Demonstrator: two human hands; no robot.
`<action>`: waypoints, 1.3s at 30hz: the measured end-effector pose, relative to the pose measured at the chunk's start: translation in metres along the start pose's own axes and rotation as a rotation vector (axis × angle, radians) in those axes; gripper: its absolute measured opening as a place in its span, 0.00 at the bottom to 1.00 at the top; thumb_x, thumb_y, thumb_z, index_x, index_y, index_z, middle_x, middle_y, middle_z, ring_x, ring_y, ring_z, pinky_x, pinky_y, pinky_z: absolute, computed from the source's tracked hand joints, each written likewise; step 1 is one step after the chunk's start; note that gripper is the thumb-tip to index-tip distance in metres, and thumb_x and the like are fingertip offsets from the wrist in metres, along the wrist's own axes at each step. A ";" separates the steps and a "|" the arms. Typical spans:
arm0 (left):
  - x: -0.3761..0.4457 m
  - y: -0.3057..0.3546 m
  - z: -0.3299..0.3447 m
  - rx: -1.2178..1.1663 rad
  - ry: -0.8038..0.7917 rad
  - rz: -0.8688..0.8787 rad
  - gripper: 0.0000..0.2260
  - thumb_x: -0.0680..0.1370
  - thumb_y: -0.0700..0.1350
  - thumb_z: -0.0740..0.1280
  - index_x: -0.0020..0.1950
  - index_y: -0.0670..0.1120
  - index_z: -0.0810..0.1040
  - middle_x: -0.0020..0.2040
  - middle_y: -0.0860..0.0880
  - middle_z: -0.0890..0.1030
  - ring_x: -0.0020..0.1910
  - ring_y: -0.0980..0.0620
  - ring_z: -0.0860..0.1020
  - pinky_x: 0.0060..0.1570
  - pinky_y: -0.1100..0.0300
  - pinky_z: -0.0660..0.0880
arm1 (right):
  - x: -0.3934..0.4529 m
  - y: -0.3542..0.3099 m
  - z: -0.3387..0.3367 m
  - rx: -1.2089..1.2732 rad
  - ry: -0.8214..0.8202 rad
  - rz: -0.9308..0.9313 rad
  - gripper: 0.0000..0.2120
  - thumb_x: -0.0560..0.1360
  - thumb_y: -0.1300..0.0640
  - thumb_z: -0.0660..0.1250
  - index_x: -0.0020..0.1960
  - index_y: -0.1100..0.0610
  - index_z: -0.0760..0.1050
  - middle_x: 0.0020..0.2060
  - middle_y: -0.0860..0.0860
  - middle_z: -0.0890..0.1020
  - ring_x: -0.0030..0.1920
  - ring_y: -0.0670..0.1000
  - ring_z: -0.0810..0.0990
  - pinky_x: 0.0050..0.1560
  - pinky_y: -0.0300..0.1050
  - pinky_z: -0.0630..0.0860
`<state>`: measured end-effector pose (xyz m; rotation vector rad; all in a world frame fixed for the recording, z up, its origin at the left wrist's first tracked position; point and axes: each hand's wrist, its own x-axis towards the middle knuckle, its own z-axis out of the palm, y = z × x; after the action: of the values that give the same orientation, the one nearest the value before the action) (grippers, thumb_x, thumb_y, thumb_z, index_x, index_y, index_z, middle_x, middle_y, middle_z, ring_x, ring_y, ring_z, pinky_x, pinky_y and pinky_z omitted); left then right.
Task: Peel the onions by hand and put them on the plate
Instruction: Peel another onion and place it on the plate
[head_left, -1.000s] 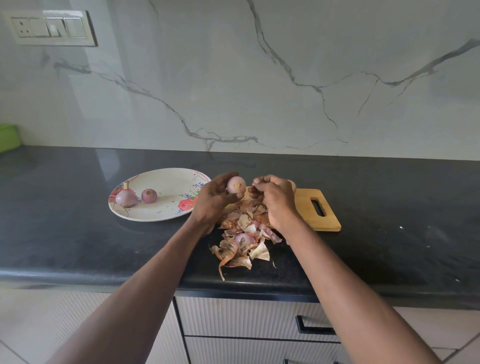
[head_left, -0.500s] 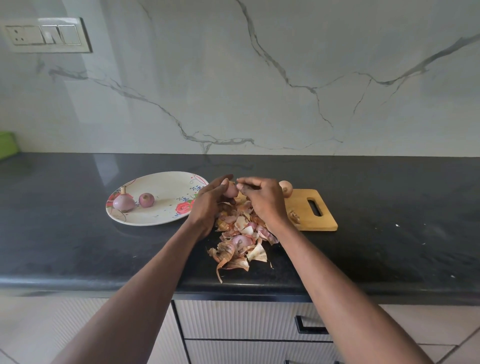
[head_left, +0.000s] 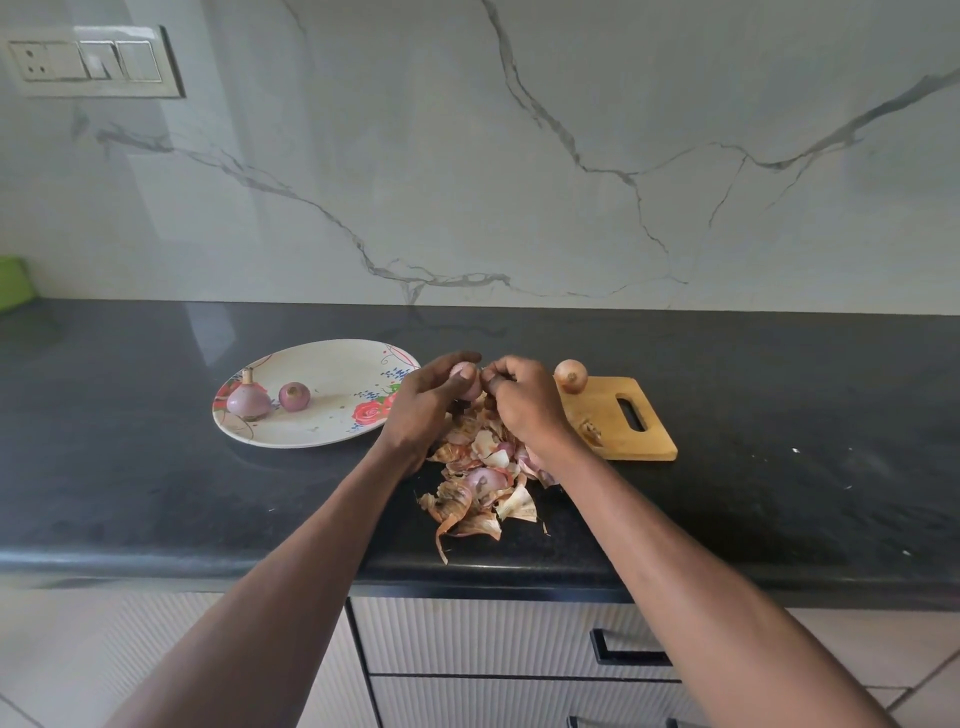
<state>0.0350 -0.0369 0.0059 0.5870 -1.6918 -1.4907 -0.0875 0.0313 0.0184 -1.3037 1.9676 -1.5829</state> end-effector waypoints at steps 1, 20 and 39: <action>0.000 0.000 0.000 -0.006 -0.005 0.006 0.12 0.83 0.44 0.65 0.65 0.45 0.80 0.55 0.43 0.84 0.52 0.49 0.84 0.47 0.60 0.80 | 0.000 0.000 0.000 0.059 0.006 0.049 0.10 0.79 0.59 0.65 0.41 0.53 0.80 0.40 0.53 0.85 0.43 0.52 0.82 0.44 0.49 0.78; -0.003 0.003 0.003 -0.077 0.034 0.026 0.13 0.81 0.46 0.67 0.56 0.36 0.81 0.40 0.47 0.85 0.37 0.54 0.83 0.35 0.64 0.77 | -0.003 -0.003 -0.012 0.202 0.010 -0.025 0.03 0.76 0.62 0.71 0.46 0.56 0.83 0.40 0.51 0.85 0.38 0.44 0.83 0.37 0.38 0.79; -0.001 -0.003 0.002 0.039 0.191 0.160 0.16 0.78 0.45 0.73 0.65 0.45 0.80 0.52 0.49 0.86 0.48 0.54 0.85 0.47 0.58 0.81 | -0.004 -0.012 -0.009 0.700 0.041 0.321 0.11 0.78 0.69 0.61 0.39 0.60 0.74 0.30 0.54 0.75 0.28 0.49 0.73 0.28 0.43 0.69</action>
<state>0.0332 -0.0353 0.0029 0.5815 -1.5836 -1.2511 -0.0866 0.0401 0.0312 -0.6456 1.3380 -1.8761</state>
